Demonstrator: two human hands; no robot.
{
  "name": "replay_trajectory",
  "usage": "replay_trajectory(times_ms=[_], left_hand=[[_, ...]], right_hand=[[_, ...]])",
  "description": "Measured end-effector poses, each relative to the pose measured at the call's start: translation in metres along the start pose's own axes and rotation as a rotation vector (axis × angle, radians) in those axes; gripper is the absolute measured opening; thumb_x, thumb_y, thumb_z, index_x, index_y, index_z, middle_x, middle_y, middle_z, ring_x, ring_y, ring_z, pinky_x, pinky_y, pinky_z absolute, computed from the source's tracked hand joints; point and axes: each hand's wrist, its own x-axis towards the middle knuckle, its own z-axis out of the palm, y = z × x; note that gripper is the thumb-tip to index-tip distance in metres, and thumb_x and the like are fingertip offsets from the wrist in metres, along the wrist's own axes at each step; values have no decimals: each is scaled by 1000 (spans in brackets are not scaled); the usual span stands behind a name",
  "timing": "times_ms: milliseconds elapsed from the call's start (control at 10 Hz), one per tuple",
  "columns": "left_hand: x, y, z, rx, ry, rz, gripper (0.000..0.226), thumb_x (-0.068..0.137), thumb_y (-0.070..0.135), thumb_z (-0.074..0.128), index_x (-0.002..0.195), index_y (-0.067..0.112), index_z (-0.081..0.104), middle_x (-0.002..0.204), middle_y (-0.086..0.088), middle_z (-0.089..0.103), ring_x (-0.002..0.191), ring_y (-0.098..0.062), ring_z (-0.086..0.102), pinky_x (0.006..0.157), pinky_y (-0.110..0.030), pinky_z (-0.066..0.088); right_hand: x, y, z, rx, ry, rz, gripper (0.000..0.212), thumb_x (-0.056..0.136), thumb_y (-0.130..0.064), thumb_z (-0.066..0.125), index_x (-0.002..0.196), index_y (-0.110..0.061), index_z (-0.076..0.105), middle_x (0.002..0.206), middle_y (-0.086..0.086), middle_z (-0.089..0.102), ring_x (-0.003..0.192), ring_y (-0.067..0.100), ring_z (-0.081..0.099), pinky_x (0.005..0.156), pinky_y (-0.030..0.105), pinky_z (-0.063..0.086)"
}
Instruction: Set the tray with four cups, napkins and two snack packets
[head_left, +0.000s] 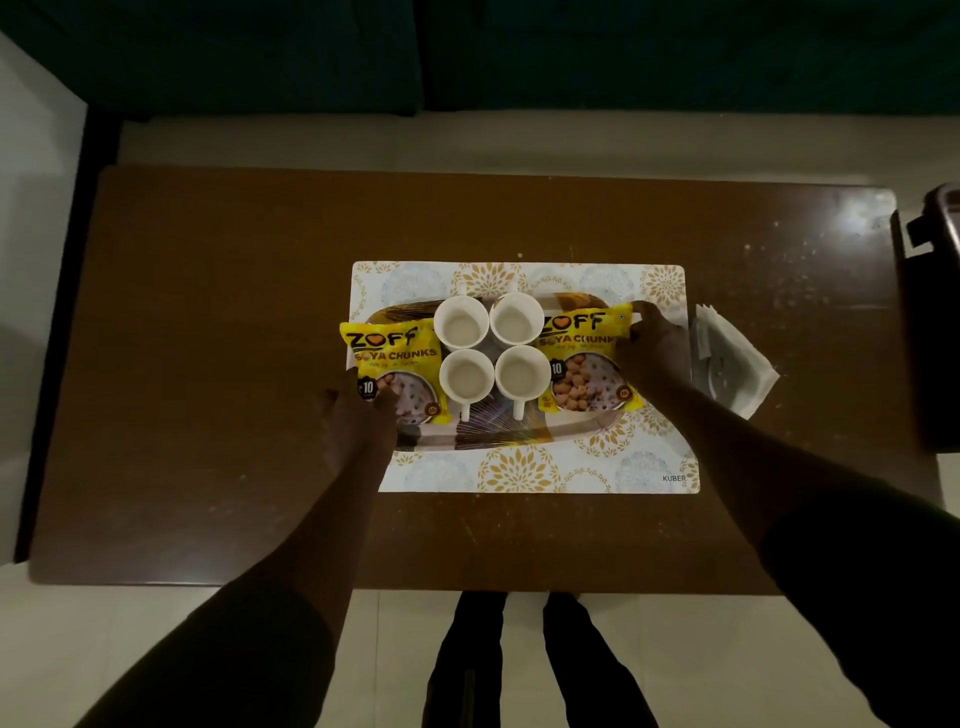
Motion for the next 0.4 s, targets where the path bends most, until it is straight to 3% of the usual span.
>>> replay_trajectory(times_ms=[100, 200, 300, 400], left_hand=[[0, -2, -3, -35, 19, -7, 63, 86, 41, 65, 138, 14, 41, 141, -17, 36, 118, -39, 49, 83, -40, 38], [-6, -2, -12, -43, 104, 46, 74, 86, 47, 65, 143, 10, 35, 144, -20, 34, 128, -40, 42, 95, -48, 41], [-12, 7, -23, 21, 205, 158, 66, 90, 46, 59, 140, 10, 37, 141, -21, 38, 128, -41, 40, 97, -51, 38], [-25, 23, -34, 144, 205, 345, 58, 92, 43, 56, 139, 11, 39, 141, -19, 41, 128, -41, 40, 97, -53, 37]], right_hand=[[-3, -3, -3, -41, -20, 41, 57, 87, -15, 59, 139, -2, 38, 129, 22, 57, 117, 35, 55, 95, 43, 49], [-12, -11, -13, -87, 20, -19, 55, 89, -19, 59, 137, -3, 38, 133, 21, 52, 122, 34, 50, 94, 39, 44], [-18, -27, -25, -82, 24, -128, 48, 90, -16, 58, 134, -5, 43, 132, 20, 52, 119, 33, 52, 91, 36, 44], [-29, -42, -37, -51, 19, -181, 44, 89, -14, 60, 131, -7, 48, 132, 17, 52, 118, 30, 53, 91, 37, 47]])
